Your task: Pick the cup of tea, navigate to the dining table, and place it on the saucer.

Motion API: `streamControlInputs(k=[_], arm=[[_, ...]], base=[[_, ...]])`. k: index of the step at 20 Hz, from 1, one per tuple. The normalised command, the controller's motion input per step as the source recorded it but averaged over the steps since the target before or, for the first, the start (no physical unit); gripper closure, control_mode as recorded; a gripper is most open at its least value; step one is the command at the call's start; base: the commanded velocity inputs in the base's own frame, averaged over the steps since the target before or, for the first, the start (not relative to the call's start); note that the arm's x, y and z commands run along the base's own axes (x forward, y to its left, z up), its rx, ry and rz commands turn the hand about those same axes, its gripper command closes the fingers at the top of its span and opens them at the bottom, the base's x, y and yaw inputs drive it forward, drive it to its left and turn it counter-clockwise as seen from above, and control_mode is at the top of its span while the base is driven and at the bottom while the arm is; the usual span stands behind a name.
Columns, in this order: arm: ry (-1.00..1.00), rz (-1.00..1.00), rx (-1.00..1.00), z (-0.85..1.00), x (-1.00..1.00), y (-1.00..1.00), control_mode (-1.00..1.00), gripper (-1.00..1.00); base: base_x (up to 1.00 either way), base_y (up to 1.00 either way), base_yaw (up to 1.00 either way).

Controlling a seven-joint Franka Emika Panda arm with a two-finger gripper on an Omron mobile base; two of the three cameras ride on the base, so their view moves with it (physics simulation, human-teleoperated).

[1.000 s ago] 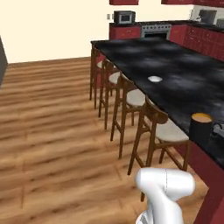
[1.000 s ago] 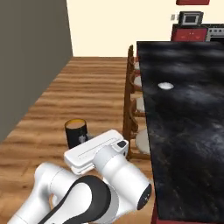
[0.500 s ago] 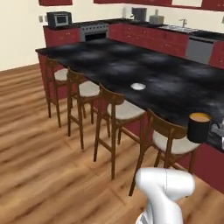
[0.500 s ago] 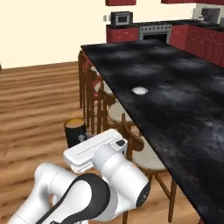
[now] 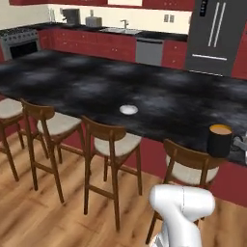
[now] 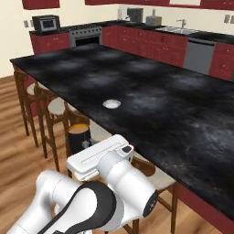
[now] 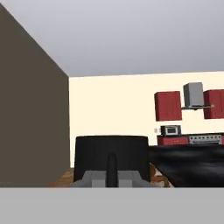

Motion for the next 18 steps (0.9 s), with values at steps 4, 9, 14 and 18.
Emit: streamControlInputs(k=[4, 9, 14, 18], arm=[[0.00, 0.00, 0.00, 0.00, 0.00, 0.00, 1.00, 1.00], [0.00, 0.00, 0.00, 0.00, 0.00, 0.00, 1.00, 1.00], [0.00, 0.00, 0.00, 0.00, 0.00, 0.00, 1.00, 1.00], [0.00, 0.00, 0.00, 0.00, 0.00, 0.00, 1.00, 1.00]], base=[[0.97, 0.98, -0.53], [1.00, 1.00, -0.43], [1.00, 0.76, -0.50], [1.00, 0.65, -0.50]])
